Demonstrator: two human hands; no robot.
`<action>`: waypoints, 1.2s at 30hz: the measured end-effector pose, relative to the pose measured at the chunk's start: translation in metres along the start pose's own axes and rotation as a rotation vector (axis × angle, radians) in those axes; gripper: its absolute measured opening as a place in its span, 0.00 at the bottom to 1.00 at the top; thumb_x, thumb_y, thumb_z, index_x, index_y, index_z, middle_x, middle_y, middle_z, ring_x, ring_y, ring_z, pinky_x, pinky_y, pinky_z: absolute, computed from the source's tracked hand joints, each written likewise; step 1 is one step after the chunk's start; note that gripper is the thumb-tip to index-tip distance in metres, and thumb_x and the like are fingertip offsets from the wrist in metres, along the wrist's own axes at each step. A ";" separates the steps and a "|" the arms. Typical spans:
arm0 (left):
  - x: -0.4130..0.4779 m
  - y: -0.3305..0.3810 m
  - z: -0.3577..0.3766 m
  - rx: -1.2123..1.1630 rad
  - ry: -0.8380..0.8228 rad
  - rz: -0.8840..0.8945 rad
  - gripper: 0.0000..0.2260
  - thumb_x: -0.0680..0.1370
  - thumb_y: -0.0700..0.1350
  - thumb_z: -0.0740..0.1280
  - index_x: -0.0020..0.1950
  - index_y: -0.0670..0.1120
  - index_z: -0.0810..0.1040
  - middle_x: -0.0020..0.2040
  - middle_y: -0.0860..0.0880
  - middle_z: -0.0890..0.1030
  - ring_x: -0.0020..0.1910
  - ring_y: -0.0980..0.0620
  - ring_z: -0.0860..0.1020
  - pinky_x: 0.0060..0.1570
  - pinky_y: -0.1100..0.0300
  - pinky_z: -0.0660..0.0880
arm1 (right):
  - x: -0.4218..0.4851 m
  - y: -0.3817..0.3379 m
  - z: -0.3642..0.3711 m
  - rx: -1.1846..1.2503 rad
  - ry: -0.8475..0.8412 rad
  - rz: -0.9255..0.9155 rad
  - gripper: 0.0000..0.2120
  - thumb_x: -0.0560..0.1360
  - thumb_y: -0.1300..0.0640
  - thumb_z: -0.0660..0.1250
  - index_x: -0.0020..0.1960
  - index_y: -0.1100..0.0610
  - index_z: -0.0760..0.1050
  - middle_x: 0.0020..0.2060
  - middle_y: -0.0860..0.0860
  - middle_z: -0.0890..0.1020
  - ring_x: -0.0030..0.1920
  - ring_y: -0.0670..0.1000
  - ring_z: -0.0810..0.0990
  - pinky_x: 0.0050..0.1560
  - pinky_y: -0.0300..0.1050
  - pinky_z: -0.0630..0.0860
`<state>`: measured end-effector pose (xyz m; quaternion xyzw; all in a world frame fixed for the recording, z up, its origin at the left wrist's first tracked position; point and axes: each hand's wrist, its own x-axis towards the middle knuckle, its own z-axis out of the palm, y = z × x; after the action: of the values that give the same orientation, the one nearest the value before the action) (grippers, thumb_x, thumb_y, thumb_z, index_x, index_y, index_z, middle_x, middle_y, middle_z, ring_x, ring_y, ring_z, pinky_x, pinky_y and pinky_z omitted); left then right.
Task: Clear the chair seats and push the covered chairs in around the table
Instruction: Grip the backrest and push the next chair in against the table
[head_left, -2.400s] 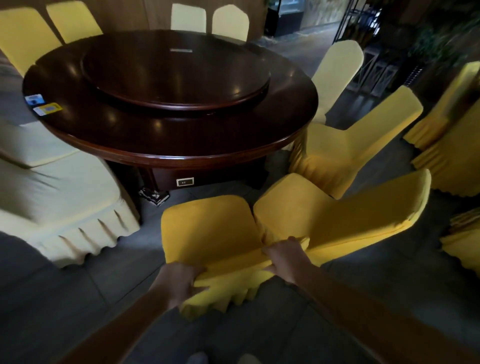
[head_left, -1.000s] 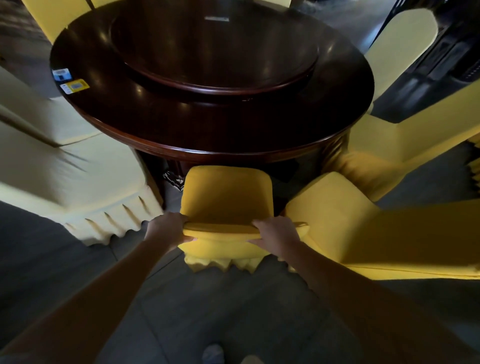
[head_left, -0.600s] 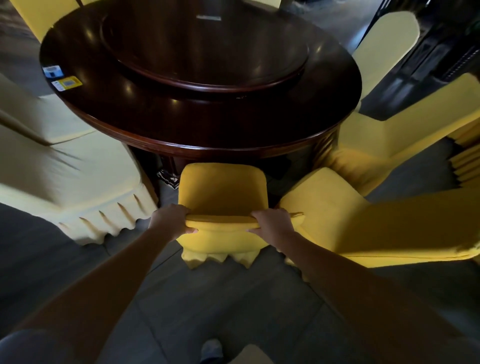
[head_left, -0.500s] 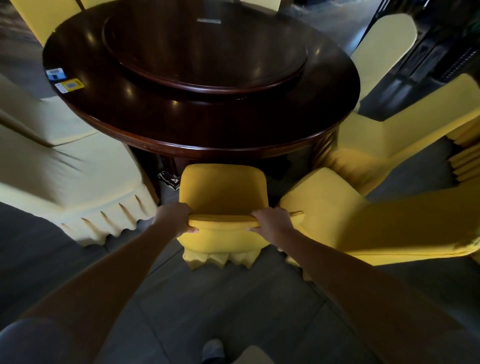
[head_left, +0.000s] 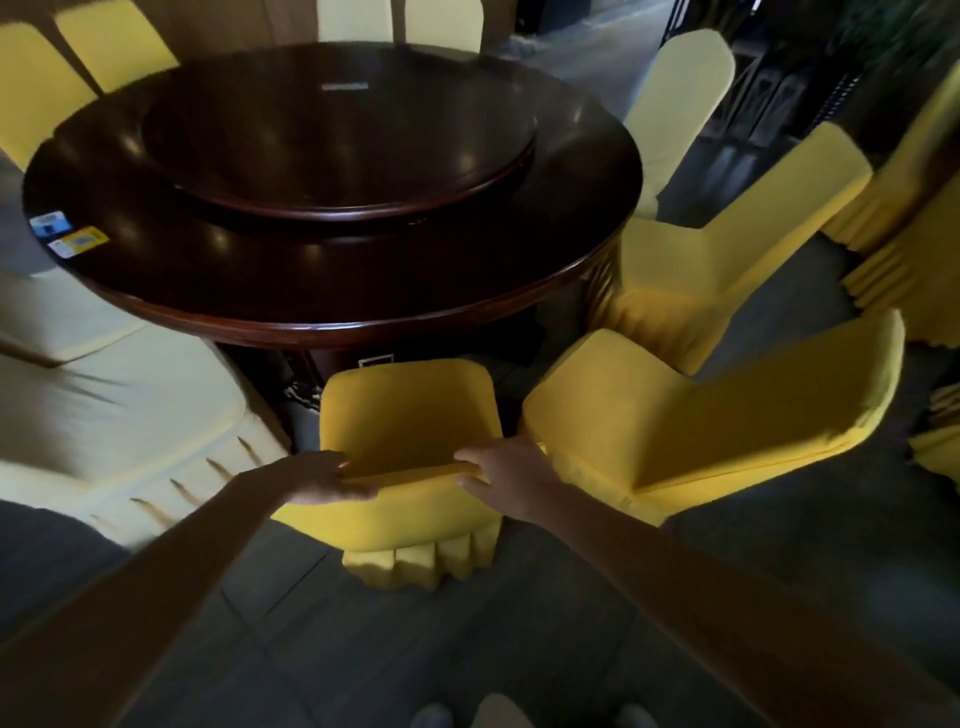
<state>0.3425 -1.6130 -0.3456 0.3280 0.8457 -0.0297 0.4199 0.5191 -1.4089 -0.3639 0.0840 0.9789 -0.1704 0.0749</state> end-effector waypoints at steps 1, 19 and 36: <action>0.001 0.017 0.001 -0.044 0.000 0.015 0.41 0.73 0.68 0.60 0.78 0.47 0.51 0.77 0.47 0.58 0.74 0.47 0.60 0.70 0.54 0.61 | -0.011 0.008 -0.001 0.000 0.019 -0.003 0.23 0.79 0.45 0.59 0.72 0.52 0.67 0.69 0.51 0.72 0.68 0.53 0.70 0.66 0.52 0.65; 0.084 0.532 0.078 0.098 0.112 0.673 0.39 0.78 0.59 0.60 0.78 0.44 0.41 0.79 0.47 0.45 0.77 0.50 0.49 0.74 0.57 0.51 | -0.323 0.350 -0.075 -0.079 0.231 0.678 0.29 0.79 0.52 0.58 0.77 0.53 0.52 0.77 0.51 0.54 0.76 0.54 0.54 0.73 0.53 0.54; 0.191 0.669 0.068 0.119 0.060 0.439 0.42 0.71 0.54 0.72 0.74 0.41 0.51 0.64 0.44 0.72 0.60 0.44 0.74 0.55 0.51 0.74 | -0.247 0.504 -0.120 -0.069 0.158 0.541 0.36 0.77 0.53 0.62 0.77 0.47 0.45 0.78 0.50 0.43 0.77 0.54 0.39 0.74 0.59 0.44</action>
<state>0.6952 -1.0103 -0.3779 0.5292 0.7629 0.0225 0.3707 0.8420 -0.9337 -0.3710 0.3524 0.9290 -0.1037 0.0440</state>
